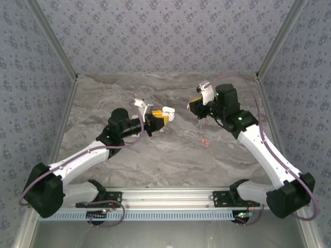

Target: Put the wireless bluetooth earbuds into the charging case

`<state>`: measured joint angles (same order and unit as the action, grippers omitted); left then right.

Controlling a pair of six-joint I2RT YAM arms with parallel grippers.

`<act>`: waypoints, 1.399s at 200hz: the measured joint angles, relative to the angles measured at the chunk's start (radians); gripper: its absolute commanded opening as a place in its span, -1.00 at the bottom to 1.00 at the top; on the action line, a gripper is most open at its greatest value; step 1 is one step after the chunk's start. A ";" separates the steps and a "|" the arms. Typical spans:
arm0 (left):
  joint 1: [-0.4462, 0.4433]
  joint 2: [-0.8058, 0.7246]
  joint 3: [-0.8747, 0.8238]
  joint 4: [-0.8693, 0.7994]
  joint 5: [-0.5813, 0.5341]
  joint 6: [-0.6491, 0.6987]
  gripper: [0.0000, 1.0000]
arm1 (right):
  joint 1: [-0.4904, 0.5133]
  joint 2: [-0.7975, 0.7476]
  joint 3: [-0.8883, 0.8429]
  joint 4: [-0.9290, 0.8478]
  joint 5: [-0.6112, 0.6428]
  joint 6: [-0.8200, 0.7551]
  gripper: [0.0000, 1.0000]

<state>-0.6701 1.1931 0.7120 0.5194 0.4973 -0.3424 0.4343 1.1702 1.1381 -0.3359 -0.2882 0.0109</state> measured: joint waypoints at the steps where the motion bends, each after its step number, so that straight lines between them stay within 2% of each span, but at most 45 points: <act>1: 0.000 0.001 0.000 0.001 0.001 0.000 -1.00 | 0.000 -0.002 -0.001 0.002 0.000 0.000 -0.60; 39: -0.017 0.048 0.030 0.010 0.032 -0.011 -1.00 | 0.073 -0.056 -0.003 0.085 -0.024 -0.008 -0.59; 100: -0.024 0.060 0.047 0.032 0.049 -0.011 -1.00 | 0.156 -0.027 -0.002 0.113 -0.044 -0.049 -0.59; 219: -0.024 0.060 0.047 0.033 0.049 -0.011 -1.00 | 0.182 0.019 -0.002 0.116 -0.103 -0.065 -0.58; 280: -0.026 0.060 0.047 0.030 0.056 -0.010 -1.00 | 0.171 0.043 0.009 0.090 -0.180 -0.079 -0.54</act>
<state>-0.6960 1.2533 0.7586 0.5495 0.5533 -0.3527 0.6056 1.2133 1.1473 -0.2459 -0.4683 -0.0685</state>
